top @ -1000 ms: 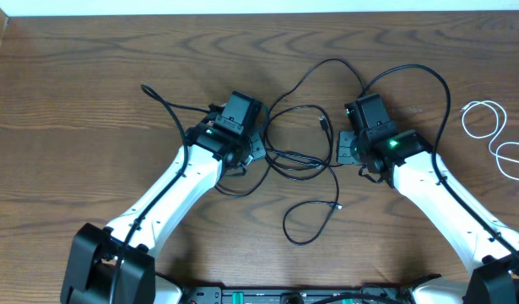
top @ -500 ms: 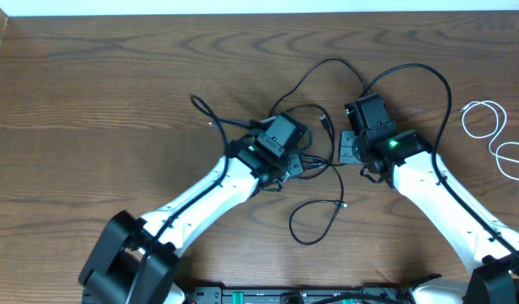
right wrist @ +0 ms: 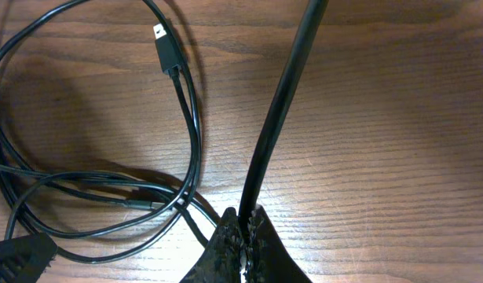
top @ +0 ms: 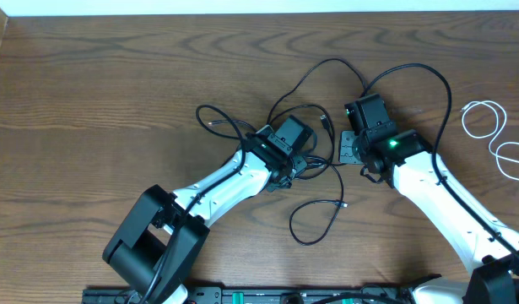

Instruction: Untangle cables

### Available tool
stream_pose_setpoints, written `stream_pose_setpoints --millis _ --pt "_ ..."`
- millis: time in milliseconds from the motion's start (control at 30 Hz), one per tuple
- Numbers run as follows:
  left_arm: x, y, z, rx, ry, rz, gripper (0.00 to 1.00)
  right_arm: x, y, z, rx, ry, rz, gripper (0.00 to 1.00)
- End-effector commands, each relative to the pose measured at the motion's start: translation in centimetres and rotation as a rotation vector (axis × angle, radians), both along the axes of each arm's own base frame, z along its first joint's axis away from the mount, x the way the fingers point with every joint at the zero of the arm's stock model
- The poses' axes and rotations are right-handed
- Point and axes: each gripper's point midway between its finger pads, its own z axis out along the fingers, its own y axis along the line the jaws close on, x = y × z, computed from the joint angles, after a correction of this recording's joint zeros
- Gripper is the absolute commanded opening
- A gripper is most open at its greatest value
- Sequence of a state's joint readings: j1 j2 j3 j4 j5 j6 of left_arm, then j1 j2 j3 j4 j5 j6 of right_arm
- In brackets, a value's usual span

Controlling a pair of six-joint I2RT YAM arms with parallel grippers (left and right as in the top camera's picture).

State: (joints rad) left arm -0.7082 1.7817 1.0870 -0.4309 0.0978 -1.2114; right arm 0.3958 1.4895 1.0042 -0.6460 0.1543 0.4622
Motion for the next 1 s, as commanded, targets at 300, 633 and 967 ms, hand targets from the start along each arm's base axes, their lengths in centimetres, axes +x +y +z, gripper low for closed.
stream_pose_setpoints --millis 300,633,967 --pt "-0.8 0.3 -0.8 0.023 0.039 0.097 0.34 0.4 -0.2 0.4 -0.020 -0.015 0.003 0.01" --pt "-1.4 0.9 -1.5 0.040 0.054 0.115 0.34 0.4 -0.2 0.4 -0.020 -0.014 0.003 0.01" --pt "-0.7 1.3 -1.4 0.060 0.014 0.130 0.34 0.4 -0.2 0.4 -0.020 -0.014 0.003 0.01"
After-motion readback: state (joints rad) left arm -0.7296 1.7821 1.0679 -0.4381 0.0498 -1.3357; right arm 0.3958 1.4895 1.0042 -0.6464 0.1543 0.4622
